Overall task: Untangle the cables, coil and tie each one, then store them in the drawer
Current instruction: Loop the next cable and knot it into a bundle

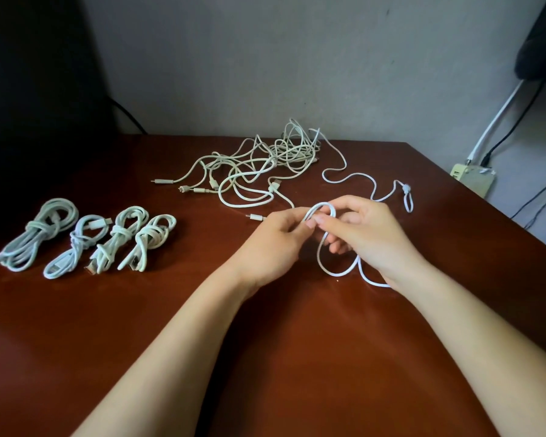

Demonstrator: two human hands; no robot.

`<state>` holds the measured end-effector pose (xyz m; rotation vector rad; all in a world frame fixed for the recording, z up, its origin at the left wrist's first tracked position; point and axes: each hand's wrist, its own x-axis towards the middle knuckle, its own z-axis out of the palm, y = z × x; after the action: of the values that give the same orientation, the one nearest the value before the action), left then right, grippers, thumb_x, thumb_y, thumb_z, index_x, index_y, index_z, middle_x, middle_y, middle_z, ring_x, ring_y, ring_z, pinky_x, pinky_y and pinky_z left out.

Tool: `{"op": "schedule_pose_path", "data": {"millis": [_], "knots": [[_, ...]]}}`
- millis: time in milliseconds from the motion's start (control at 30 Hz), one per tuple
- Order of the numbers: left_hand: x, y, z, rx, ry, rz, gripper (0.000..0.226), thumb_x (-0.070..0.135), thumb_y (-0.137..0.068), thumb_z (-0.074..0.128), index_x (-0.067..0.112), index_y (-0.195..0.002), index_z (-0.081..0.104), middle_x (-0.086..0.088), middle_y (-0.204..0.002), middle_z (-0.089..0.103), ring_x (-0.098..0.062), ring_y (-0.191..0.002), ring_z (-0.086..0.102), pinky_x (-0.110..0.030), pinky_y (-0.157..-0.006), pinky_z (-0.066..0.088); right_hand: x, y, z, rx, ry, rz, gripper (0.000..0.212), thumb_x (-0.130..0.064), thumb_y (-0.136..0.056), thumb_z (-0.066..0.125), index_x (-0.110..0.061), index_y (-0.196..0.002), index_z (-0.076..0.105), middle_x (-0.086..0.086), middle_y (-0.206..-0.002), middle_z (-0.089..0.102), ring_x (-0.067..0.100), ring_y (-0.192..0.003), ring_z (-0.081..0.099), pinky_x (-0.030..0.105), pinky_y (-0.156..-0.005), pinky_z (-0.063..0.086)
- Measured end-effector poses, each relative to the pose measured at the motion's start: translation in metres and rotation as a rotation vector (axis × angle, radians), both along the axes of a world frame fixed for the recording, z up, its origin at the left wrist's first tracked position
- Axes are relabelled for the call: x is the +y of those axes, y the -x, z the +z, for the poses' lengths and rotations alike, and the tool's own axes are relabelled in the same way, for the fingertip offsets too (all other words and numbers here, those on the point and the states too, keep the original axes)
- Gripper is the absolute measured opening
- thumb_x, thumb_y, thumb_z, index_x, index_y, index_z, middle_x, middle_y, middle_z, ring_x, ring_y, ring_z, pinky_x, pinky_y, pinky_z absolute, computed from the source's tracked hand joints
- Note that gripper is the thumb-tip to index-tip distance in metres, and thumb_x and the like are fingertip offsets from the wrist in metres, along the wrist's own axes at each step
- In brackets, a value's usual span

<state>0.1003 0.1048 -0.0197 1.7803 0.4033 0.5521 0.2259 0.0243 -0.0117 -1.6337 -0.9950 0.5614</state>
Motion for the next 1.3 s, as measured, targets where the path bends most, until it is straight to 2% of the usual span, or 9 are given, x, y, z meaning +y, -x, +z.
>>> {"op": "schedule_pose_path", "data": {"millis": [133,233,333,500,633,800,1000,1167,1300], "knots": [[-0.001,0.003,0.004,-0.013,0.015,-0.046,0.027,0.005,-0.102,0.035,0.012,-0.102,0.061,0.018,-0.058,0.058,0.005,-0.047,0.049,-0.004,-0.051,0.034,-0.001,0.0,-0.001,-0.018,-0.059,-0.024,0.011,-0.015,-0.08,0.074,-0.008,-0.086,0.068,0.007,-0.058,0.067,0.01,-0.051,0.06,0.017,-0.053,0.049],[0.0,0.004,0.004,0.011,-0.025,-0.034,0.028,0.008,-0.102,0.037,0.013,-0.097,0.064,0.015,-0.065,0.055,0.003,-0.054,0.046,-0.011,-0.058,0.037,-0.001,0.0,-0.001,-0.025,-0.07,-0.035,0.014,-0.015,-0.077,0.077,-0.008,-0.086,0.068,0.004,-0.058,0.067,0.008,-0.05,0.059,0.018,-0.054,0.049],[-0.002,0.003,0.004,0.022,0.114,-0.039,0.027,0.009,-0.102,0.039,0.019,-0.093,0.062,0.004,-0.075,0.053,0.0,-0.058,0.052,-0.015,-0.064,0.048,-0.001,-0.002,0.0,-0.087,-0.069,-0.04,0.013,-0.016,-0.077,0.077,-0.013,-0.083,0.067,-0.001,-0.055,0.065,0.007,-0.048,0.058,0.017,-0.055,0.049],[-0.004,0.006,0.007,0.029,0.323,-0.113,0.024,0.004,-0.1,0.041,0.016,-0.092,0.061,0.001,-0.075,0.046,-0.006,-0.05,0.047,-0.019,-0.055,0.052,-0.002,-0.004,-0.001,-0.231,-0.096,-0.044,0.014,-0.024,-0.071,0.08,-0.024,-0.075,0.066,-0.002,-0.056,0.065,0.01,-0.05,0.059,0.029,-0.063,0.05],[-0.006,0.004,0.005,0.09,0.342,-0.114,0.022,0.003,-0.1,0.04,0.011,-0.091,0.058,0.003,-0.069,0.045,-0.004,-0.048,0.043,-0.017,-0.054,0.048,-0.001,-0.005,-0.004,-0.32,-0.128,-0.013,0.014,-0.018,-0.075,0.079,-0.026,-0.079,0.068,-0.004,-0.06,0.066,0.007,-0.052,0.06,0.022,-0.063,0.05],[0.002,0.004,0.008,-0.017,0.495,0.046,0.026,0.003,-0.1,0.038,0.009,-0.091,0.061,0.001,-0.068,0.045,-0.004,-0.044,0.042,-0.019,-0.052,0.049,-0.001,-0.004,-0.003,-0.26,-0.157,0.016,0.01,-0.016,-0.087,0.066,-0.025,-0.086,0.065,-0.009,-0.065,0.068,0.008,-0.056,0.063,0.019,-0.064,0.051],[0.018,0.011,0.015,-0.242,0.744,0.189,0.026,0.001,-0.1,0.034,0.007,-0.088,0.056,-0.004,-0.068,0.049,-0.007,-0.042,0.045,-0.02,-0.052,0.053,-0.001,0.006,-0.006,-0.151,0.061,0.258,0.007,-0.023,-0.091,0.059,-0.026,-0.088,0.064,-0.006,-0.081,0.069,0.003,-0.074,0.064,0.02,-0.071,0.051],[0.024,0.014,0.012,-0.207,0.716,0.23,0.025,0.004,-0.1,0.035,0.012,-0.088,0.055,0.003,-0.06,0.043,-0.006,-0.042,0.043,-0.02,-0.051,0.051,-0.003,0.011,-0.003,-0.132,0.023,0.297,0.012,-0.011,-0.094,0.056,-0.015,-0.082,0.055,0.005,-0.089,0.072,0.014,-0.081,0.07,0.016,-0.066,0.051],[0.026,0.014,0.011,-0.147,0.652,0.287,0.027,0.006,-0.102,0.034,0.013,-0.09,0.057,0.002,-0.061,0.039,-0.006,-0.043,0.039,-0.02,-0.049,0.046,-0.007,0.014,0.002,-0.224,-0.038,0.314,0.012,-0.009,-0.095,0.054,-0.012,-0.084,0.049,0.004,-0.069,0.068,0.016,-0.071,0.071,0.018,-0.065,0.051]]}}
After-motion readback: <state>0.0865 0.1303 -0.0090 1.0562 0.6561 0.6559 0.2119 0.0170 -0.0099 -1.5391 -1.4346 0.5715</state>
